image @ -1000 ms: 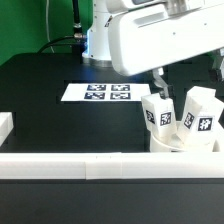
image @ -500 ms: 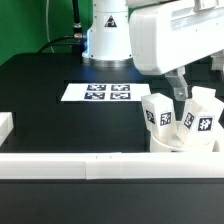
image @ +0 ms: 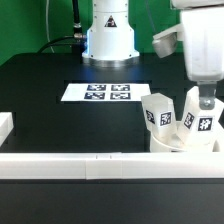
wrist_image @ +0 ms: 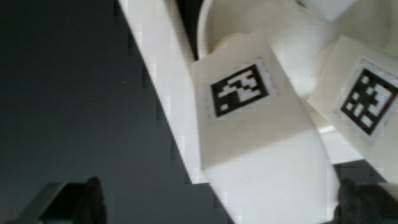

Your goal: Assemble stool

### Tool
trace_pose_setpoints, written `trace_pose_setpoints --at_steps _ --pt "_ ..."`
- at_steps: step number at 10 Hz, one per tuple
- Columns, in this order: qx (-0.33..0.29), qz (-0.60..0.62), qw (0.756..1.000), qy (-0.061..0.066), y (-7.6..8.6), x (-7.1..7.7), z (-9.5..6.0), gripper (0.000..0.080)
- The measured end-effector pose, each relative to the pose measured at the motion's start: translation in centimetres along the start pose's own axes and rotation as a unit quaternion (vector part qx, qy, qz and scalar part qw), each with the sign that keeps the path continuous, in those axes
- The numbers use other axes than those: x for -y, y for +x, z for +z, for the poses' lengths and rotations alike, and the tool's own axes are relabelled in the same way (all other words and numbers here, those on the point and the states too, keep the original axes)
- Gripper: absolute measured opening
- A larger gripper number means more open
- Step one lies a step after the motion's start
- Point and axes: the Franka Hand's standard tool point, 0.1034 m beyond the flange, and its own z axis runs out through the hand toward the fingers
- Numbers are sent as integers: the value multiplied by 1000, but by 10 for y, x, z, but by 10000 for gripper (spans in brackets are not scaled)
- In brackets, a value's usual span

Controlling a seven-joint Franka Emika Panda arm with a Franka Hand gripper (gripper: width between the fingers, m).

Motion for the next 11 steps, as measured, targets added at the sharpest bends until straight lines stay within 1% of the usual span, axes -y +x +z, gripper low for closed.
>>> trace_pose_setpoints --at_steps 2,3,4,6,8,9,11 --pt "1 -59 998 0 -2 0 1 649" --pt "8 -96 995 -5 1 0 2 649" --pt "13 -123 992 -5 3 1 2 649" --pt "20 -183 983 -2 -1 2 5 649" --pt "20 -182 983 -1 -4 2 6 649" --pt "18 -152 988 -1 -6 1 4 649" --pt "18 -99 995 -2 -4 2 4 649"
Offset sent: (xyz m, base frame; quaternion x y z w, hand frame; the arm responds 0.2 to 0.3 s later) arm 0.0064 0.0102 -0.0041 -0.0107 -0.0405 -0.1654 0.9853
